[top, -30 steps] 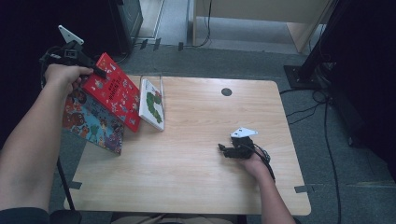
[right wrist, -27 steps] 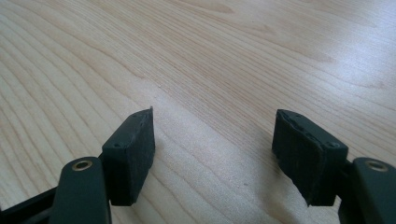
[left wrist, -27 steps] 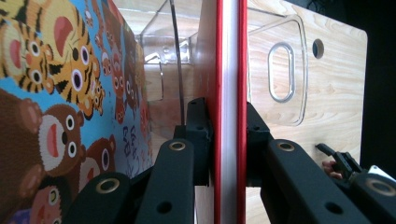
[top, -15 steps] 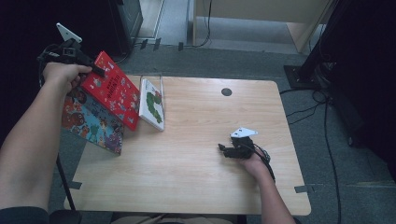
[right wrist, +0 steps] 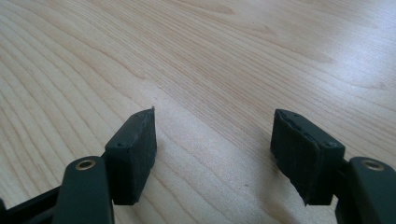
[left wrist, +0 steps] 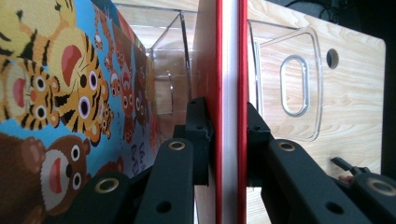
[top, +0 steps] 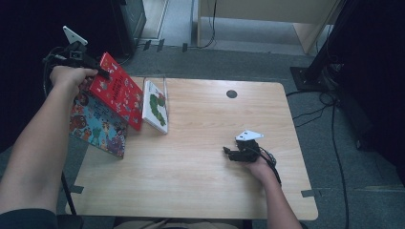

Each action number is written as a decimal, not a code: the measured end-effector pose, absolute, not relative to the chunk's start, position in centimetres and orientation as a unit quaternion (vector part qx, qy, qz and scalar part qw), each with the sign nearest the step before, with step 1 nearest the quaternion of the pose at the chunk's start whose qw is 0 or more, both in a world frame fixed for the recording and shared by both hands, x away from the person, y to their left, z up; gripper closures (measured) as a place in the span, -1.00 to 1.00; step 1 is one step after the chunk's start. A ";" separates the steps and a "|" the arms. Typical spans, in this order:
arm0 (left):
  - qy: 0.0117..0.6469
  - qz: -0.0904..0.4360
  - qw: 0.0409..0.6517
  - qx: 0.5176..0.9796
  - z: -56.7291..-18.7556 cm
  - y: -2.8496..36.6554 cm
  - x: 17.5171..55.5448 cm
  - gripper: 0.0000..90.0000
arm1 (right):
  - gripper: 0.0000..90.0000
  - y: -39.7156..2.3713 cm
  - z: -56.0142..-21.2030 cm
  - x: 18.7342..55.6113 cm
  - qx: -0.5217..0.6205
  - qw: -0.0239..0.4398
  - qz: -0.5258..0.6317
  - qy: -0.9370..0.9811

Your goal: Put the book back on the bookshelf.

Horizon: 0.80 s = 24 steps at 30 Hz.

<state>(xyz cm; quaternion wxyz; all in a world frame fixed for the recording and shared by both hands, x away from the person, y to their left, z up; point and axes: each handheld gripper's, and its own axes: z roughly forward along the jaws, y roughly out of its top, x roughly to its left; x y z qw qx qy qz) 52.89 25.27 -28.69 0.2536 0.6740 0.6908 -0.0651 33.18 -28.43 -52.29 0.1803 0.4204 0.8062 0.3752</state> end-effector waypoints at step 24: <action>0.692 -0.083 0.264 0.667 -28.6 26.0 52.7 0.55 | -0.31 -28.4 -52.3 33.2 0.421 0.180 0.375 0.806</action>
